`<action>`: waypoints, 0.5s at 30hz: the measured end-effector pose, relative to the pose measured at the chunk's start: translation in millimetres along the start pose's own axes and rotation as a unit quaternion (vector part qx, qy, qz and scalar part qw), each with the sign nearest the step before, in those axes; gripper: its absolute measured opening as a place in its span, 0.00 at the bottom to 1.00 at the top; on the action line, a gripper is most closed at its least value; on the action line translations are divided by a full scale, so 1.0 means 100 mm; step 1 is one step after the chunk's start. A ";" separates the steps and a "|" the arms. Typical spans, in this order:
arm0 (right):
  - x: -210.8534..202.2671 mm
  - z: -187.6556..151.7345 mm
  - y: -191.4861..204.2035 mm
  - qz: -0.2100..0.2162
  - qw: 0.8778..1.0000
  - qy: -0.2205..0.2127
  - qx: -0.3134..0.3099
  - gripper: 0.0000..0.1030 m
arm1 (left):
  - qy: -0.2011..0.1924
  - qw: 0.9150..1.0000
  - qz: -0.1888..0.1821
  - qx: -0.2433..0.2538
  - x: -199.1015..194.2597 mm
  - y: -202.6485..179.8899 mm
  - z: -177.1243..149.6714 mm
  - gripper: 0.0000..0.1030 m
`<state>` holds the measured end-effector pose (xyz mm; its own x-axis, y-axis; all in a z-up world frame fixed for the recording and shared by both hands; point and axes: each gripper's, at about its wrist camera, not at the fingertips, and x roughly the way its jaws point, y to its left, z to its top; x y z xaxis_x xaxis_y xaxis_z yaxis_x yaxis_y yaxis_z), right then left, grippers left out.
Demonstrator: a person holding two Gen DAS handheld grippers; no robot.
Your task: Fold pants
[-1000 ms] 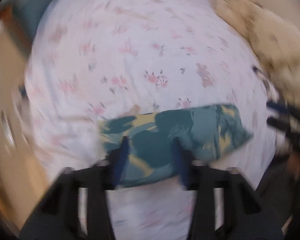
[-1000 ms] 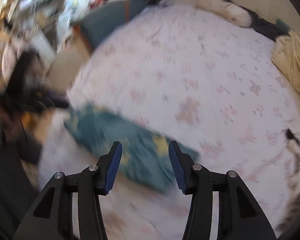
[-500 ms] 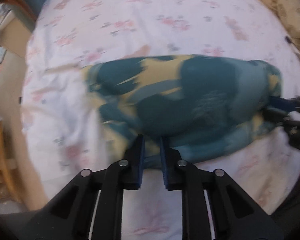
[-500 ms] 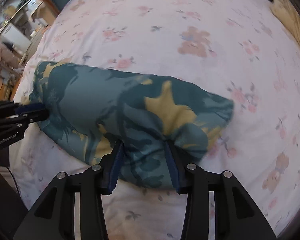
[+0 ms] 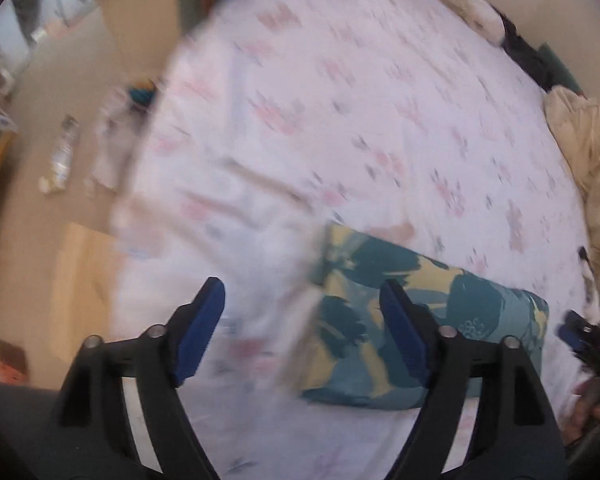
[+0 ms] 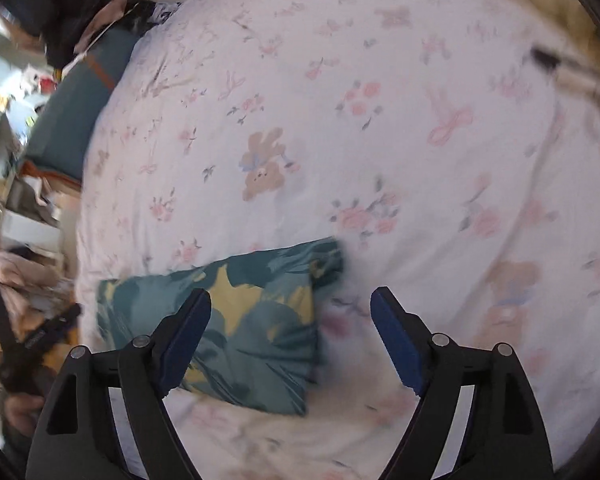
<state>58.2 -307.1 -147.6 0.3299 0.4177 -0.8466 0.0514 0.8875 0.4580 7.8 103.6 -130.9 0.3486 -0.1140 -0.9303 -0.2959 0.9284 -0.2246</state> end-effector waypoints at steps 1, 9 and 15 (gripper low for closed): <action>0.11 -0.01 -0.02 0.012 1.000 0.008 0.011 0.82 | 0.024 1.000 -0.015 0.006 0.16 -0.09 -0.01 0.75; 0.61 -0.28 0.17 0.032 0.998 0.039 -0.023 0.73 | 0.053 0.994 -0.074 0.067 0.37 -0.36 -0.13 0.50; 0.63 -0.31 0.33 0.075 0.995 0.049 -0.041 0.21 | 0.050 0.989 -0.090 0.103 0.29 -0.51 -0.16 0.06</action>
<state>51.4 -245.3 -194.6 0.2340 0.5609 -0.7942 -0.0692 0.8244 0.5618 18.9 47.0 -150.7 0.2858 -0.3085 -0.9073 -0.0470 0.9411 -0.3349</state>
